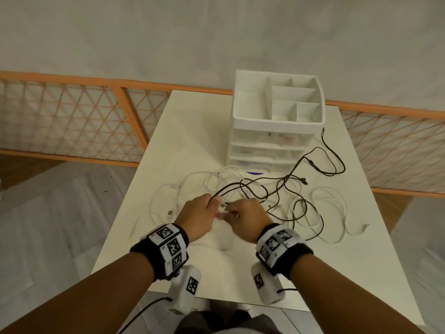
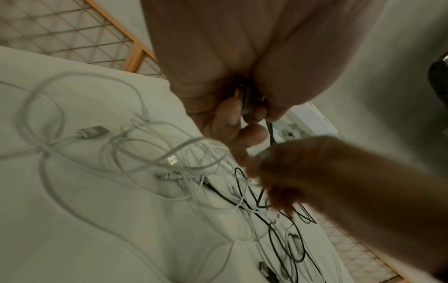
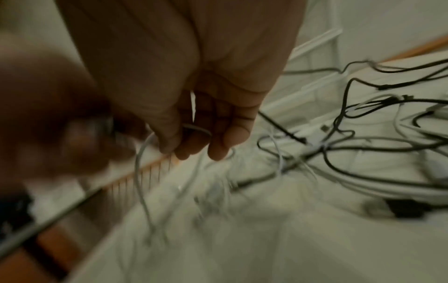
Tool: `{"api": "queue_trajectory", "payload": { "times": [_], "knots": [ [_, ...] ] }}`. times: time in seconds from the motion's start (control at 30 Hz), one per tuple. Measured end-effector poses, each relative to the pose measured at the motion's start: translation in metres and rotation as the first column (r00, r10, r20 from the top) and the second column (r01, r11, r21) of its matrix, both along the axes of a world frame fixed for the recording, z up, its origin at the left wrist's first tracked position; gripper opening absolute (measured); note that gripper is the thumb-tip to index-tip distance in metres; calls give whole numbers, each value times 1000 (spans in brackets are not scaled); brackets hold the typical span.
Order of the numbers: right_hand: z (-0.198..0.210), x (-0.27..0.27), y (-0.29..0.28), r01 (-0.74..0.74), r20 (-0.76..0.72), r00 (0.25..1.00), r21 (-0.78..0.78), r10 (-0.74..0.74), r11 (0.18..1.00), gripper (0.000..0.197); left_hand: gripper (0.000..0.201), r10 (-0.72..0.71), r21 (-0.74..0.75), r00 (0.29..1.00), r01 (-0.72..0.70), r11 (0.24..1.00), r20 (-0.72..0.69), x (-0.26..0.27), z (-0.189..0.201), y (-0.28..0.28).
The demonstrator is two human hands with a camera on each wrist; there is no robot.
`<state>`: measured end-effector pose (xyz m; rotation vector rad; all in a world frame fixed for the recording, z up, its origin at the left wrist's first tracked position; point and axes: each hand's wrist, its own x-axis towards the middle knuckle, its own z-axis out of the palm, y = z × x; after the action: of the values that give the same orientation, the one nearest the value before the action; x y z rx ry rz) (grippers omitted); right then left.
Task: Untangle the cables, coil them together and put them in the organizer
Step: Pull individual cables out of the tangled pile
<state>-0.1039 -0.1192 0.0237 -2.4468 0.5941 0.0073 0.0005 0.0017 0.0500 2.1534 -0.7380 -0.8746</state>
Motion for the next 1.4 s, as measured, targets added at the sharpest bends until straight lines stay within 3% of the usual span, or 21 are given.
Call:
{"api": "queue_trajectory", "payload": {
  "times": [0.1, 0.2, 0.27, 0.33, 0.37, 0.4, 0.43, 0.5, 0.57, 0.63, 0.73, 0.77, 0.8, 0.9, 0.97, 1.07, 1.23, 1.4],
  "knots": [
    [61, -9, -36, 210, 230, 944, 128, -235, 969, 28, 45, 28, -30, 999, -28, 999, 19, 6, -3, 0],
    [111, -28, -79, 385, 401, 797, 239, -452, 891, 17, 46, 68, -82, 995, -62, 995, 77, 19, 2, -8],
    [130, -44, -103, 517, 532, 604, 305, -593, 800, 17, 45, 40, -70, 990, -31, 997, 137, 29, 11, -16],
    [142, -60, -121, 599, 617, 338, 441, -711, 668, 20, 46, -2, 4, 978, 2, 1000, 209, 39, 19, -22],
    [144, -68, -128, 611, 620, 242, 500, -746, 614, 20, 47, -8, 36, 968, -1, 999, 252, 46, 22, -23],
    [142, -75, -135, 631, 608, 205, 517, -767, 578, 19, 49, 11, 41, 961, -23, 999, 275, 52, 24, -24],
    [135, -82, -139, 663, 581, 223, 498, -783, 558, 21, 49, 46, 18, 960, -53, 998, 276, 58, 27, -26],
    [117, -94, -143, 721, 494, 315, 430, -810, 543, 28, 47, 176, -117, 975, -160, 980, 135, 69, 36, -34],
    [114, -97, -142, 760, 478, 330, 376, -814, 529, 30, 43, 275, -212, 961, -270, 939, -7, 74, 47, -44],
    [133, -96, -149, 759, 611, 233, 373, -757, 534, 21, 41, 300, -248, 954, -295, 923, -21, 76, 52, -53],
    [168, -97, -169, 705, 772, 13, 444, -636, 554, 13, 38, 374, -292, 926, -370, 882, -44, 75, 55, -58],
    [166, -99, -176, 693, 750, 0, 477, -661, 541, 16, 36, 407, -300, 910, -410, 861, -75, 76, 57, -58],
    [157, -100, -181, 705, 691, 46, 489, -721, 514, 20, 34, 438, -306, 891, -452, 838, -115, 77, 59, -58],
    [95, -107, -181, 811, 329, 307, 401, -893, 426, 40, 29, 496, -343, 826, -562, 752, -265, 81, 65, -58],
    [65, -105, -167, 805, 198, 376, 413, -905, 425, 41, 31, 488, -358, 824, -565, 743, -288, 82, 67, -58],
    [64, -89, -158, 753, 287, 383, 453, -878, 477, 37, 38, 451, -333, 855, -516, 790, -256, 78, 66, -56],
    [129, -65, -183, 626, 515, 447, 404, -732, 667, 34, 36, 331, -188, 931, -357, 915, -157, 55, 57, -60],
    [182, -53, -209, 592, 635, 418, 353, -650, 725, 25, 38, 284, -151, 948, -304, 941, -143, 33, 49, -66]
  ]
}}
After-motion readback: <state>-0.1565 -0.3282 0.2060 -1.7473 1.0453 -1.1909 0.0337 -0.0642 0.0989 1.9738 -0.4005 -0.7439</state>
